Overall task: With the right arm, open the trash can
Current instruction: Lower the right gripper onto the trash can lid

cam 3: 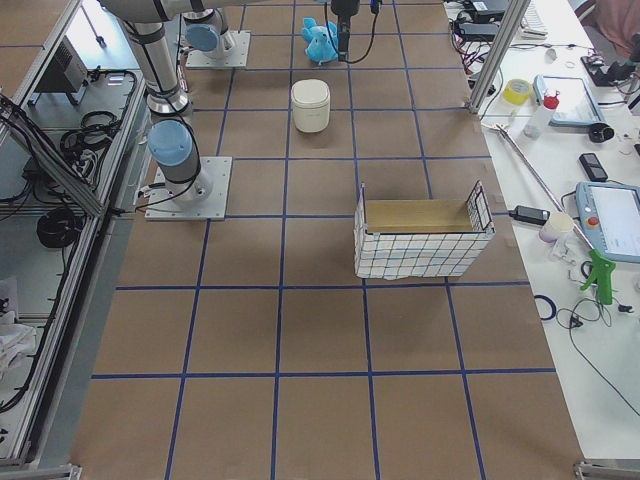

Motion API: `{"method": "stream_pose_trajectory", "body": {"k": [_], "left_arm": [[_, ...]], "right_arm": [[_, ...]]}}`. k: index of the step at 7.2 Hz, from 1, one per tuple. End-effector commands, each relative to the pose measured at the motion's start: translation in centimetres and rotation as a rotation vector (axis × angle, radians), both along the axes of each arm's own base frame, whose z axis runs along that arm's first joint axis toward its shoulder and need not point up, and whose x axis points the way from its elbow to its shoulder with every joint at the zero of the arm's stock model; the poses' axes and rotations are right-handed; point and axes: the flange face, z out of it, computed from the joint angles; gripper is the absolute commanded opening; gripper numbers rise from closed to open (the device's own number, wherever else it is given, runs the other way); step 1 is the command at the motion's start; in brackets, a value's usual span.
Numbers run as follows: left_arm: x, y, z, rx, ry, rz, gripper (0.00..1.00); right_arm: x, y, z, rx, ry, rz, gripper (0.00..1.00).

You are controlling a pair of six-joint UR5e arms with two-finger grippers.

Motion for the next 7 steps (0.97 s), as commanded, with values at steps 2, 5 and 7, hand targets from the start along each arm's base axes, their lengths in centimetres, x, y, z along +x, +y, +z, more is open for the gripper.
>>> {"method": "stream_pose_trajectory", "body": {"k": [2, 5, 7], "left_arm": [[-0.1, 0.0, 0.0, 0.0, 0.0, 0.0, 1.0], [0.0, 0.0, 0.0, 0.0, 0.0, 0.0, 1.0], [0.0, 0.0, 0.0, 0.0, 0.0, 0.0, 1.0]], "right_arm": [[3.2, 3.2, -9.5, 0.007, 0.005, -0.003, 0.01], [3.2, 4.2, -14.0, 0.084, 0.024, 0.049, 0.0], [3.8, 4.1, -15.6, 0.129, -0.019, 0.069, 0.0]]}}
